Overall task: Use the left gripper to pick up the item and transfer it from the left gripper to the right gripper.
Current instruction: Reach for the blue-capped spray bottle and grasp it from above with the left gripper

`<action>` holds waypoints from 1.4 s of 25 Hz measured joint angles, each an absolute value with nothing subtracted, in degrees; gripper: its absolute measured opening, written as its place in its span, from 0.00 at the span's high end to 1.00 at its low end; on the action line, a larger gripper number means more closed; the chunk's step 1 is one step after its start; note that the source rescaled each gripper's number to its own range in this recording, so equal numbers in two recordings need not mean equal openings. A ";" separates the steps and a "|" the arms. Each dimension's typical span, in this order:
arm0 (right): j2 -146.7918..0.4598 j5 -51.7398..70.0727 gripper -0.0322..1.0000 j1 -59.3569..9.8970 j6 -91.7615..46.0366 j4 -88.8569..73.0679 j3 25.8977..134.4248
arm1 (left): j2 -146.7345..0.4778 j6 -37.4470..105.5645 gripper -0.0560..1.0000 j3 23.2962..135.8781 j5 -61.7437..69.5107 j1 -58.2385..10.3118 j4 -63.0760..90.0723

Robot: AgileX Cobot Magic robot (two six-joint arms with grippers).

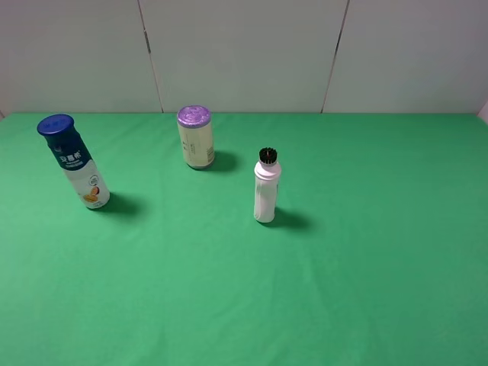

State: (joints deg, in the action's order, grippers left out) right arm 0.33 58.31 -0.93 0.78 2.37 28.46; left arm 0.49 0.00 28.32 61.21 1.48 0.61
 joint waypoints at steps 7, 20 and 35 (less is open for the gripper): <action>0.33 58.31 0.00 -0.93 0.78 2.37 28.46 | 0.49 0.00 0.18 28.32 61.21 1.48 0.61; 0.33 58.24 0.00 -0.93 0.78 2.37 28.46 | 0.49 0.00 0.17 28.32 61.21 1.48 0.61; 0.33 58.24 0.00 -0.93 0.78 2.37 28.46 | 0.49 0.00 0.12 28.32 61.21 1.48 0.61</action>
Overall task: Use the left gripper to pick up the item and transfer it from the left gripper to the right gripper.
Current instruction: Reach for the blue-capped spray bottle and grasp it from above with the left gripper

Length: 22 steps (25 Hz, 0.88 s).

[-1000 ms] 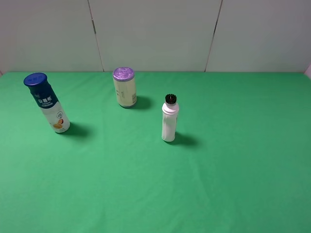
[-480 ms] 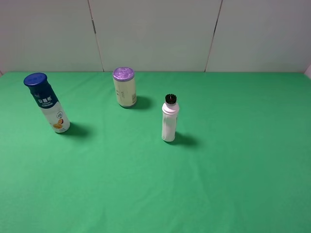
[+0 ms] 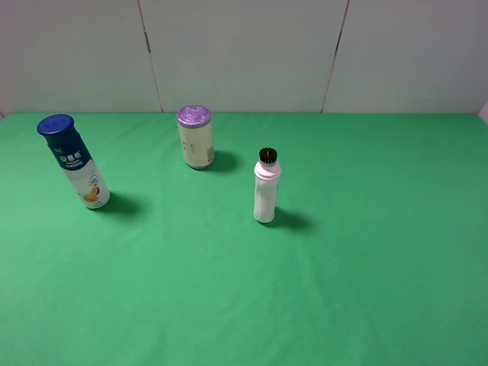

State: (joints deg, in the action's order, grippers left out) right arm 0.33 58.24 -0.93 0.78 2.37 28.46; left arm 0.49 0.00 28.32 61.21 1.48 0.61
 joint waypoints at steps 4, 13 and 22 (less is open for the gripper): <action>0.33 58.24 0.00 -0.93 0.78 2.39 28.46 | 0.49 0.00 0.03 28.32 61.21 1.48 0.61; 0.33 58.30 0.00 -0.93 0.78 2.39 28.46 | -6.05 0.00 0.00 36.04 63.50 1.48 0.85; 0.33 58.30 0.00 -0.93 0.78 2.39 28.46 | -26.41 0.00 0.00 51.88 67.02 1.48 1.25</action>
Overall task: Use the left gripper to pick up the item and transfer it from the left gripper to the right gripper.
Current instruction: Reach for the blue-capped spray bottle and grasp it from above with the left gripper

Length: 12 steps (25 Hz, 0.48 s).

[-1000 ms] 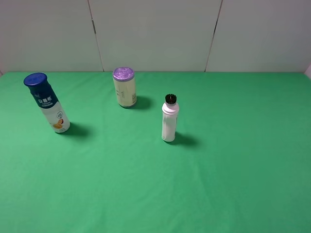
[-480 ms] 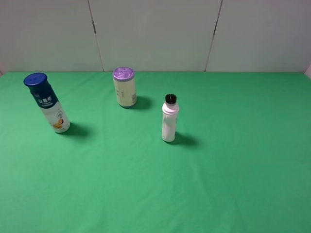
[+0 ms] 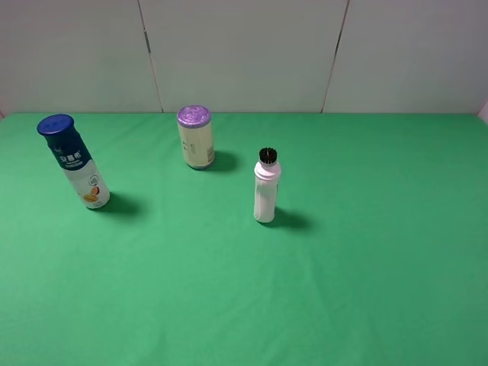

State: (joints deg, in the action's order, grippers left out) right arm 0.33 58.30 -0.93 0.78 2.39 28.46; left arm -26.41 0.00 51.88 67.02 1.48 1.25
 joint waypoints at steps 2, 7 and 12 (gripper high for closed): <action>0.33 58.30 0.00 -0.93 0.78 2.39 28.46 | -31.27 0.55 0.00 55.66 67.02 1.48 1.39; 0.33 58.30 0.00 -0.93 0.78 2.39 28.46 | -40.30 0.85 0.00 61.78 67.05 -0.63 0.70; 0.33 58.23 0.00 -0.93 0.78 2.39 28.46 | -48.59 0.00 0.00 65.73 67.08 -4.91 -2.88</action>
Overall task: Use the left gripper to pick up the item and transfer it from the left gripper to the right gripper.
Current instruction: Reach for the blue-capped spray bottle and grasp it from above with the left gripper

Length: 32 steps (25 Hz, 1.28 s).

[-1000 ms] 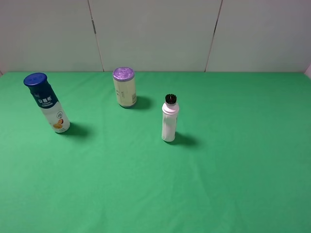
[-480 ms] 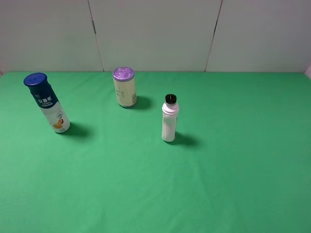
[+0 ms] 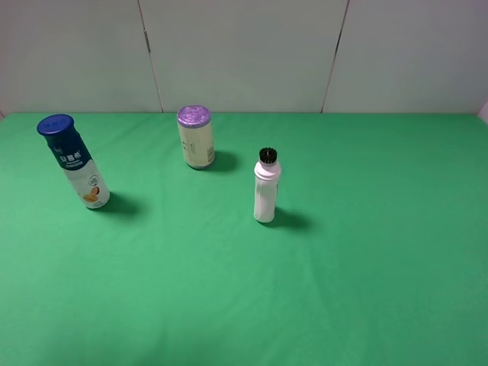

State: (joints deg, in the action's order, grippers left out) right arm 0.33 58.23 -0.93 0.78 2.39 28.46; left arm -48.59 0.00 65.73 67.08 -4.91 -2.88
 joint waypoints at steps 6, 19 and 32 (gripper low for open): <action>0.33 58.28 0.00 -0.93 0.78 2.39 28.46 | -59.82 0.00 0.00 69.02 67.11 -6.67 -3.62; 0.33 58.28 0.00 -0.93 0.78 2.39 28.46 | -75.24 -1.67 0.00 69.63 63.93 -6.67 -3.62; 0.33 58.28 0.00 -0.93 0.78 2.39 28.46 | -86.25 -2.76 0.00 70.86 59.20 -6.67 -3.62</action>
State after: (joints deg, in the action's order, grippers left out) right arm 0.33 58.28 -0.93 0.78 2.39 28.46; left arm -86.25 -2.76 70.86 59.20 -6.67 -3.62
